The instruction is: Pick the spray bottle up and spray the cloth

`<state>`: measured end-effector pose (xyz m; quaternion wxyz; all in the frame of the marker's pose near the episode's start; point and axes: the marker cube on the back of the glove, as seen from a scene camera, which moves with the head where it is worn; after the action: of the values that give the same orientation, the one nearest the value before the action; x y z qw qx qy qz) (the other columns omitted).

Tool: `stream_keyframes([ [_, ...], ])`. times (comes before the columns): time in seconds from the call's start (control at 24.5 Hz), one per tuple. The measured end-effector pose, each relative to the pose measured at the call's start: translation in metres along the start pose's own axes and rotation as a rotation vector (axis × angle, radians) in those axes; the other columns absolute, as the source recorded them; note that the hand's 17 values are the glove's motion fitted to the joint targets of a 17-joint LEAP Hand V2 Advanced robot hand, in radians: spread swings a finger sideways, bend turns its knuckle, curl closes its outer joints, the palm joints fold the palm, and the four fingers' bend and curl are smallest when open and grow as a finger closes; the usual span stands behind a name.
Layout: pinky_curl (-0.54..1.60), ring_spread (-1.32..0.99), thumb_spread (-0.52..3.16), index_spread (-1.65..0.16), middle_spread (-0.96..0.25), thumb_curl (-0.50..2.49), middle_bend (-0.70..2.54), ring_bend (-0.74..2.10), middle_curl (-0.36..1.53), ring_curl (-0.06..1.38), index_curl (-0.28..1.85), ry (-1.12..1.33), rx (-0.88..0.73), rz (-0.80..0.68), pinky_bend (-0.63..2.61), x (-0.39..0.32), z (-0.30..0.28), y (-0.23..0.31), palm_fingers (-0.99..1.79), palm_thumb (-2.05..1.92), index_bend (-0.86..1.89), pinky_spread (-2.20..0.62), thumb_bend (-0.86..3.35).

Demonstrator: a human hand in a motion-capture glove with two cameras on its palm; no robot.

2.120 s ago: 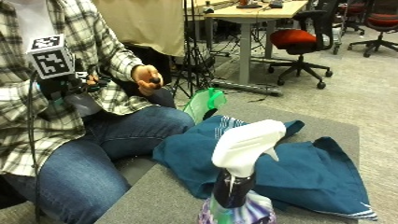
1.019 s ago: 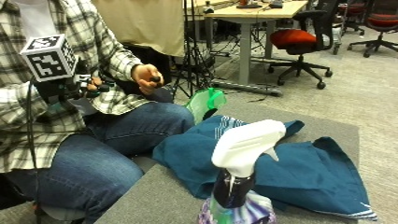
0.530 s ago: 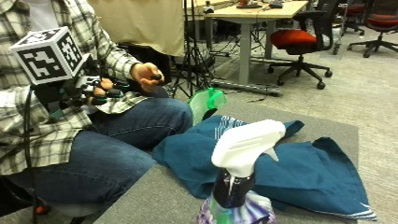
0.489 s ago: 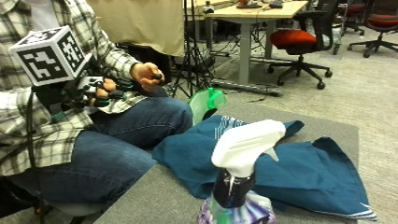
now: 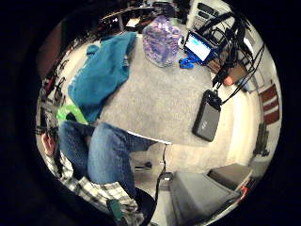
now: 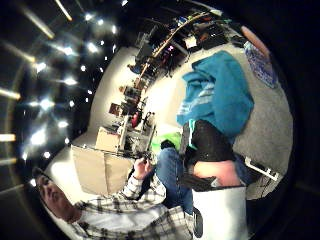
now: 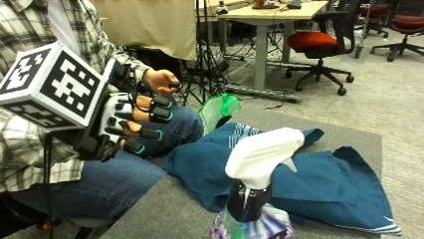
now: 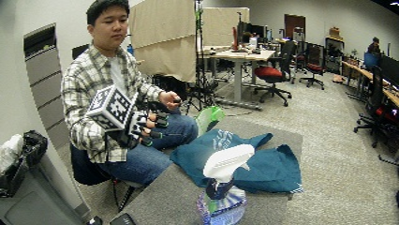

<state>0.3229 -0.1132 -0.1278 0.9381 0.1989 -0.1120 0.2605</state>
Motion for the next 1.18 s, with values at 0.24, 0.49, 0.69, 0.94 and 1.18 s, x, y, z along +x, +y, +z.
stream_keyframes([
  [0.24,0.24,0.05,1.19,-0.29,-0.06,0.41,0.16,0.32,0.27,0.28,0.30,-0.110,0.098,0.144,0.41,0.049,-0.010,-0.060,0.32,0.57,0.14,0.19,0.09],
  [0.49,0.26,0.06,1.15,-0.27,-0.04,0.44,0.16,0.35,0.27,0.29,0.30,-0.308,0.174,0.292,0.45,0.091,0.007,-0.111,0.31,0.63,0.14,0.18,0.07],
  [0.69,0.26,0.07,1.12,-0.26,-0.03,0.46,0.17,0.37,0.27,0.30,0.29,-0.418,0.199,0.368,0.47,0.110,0.022,-0.143,0.30,0.71,0.14,0.18,0.07],
  [0.94,0.27,0.05,1.05,-0.25,-0.02,0.48,0.15,0.41,0.27,0.32,0.30,-0.456,0.250,0.350,0.48,0.119,0.029,-0.171,0.28,0.76,0.16,0.18,0.05],
  [1.18,0.25,-0.02,0.99,-0.28,-0.05,0.51,0.18,0.46,0.28,0.33,0.32,-0.505,0.348,0.302,0.43,0.122,0.028,-0.189,0.47,0.84,0.20,0.12,0.04],
])
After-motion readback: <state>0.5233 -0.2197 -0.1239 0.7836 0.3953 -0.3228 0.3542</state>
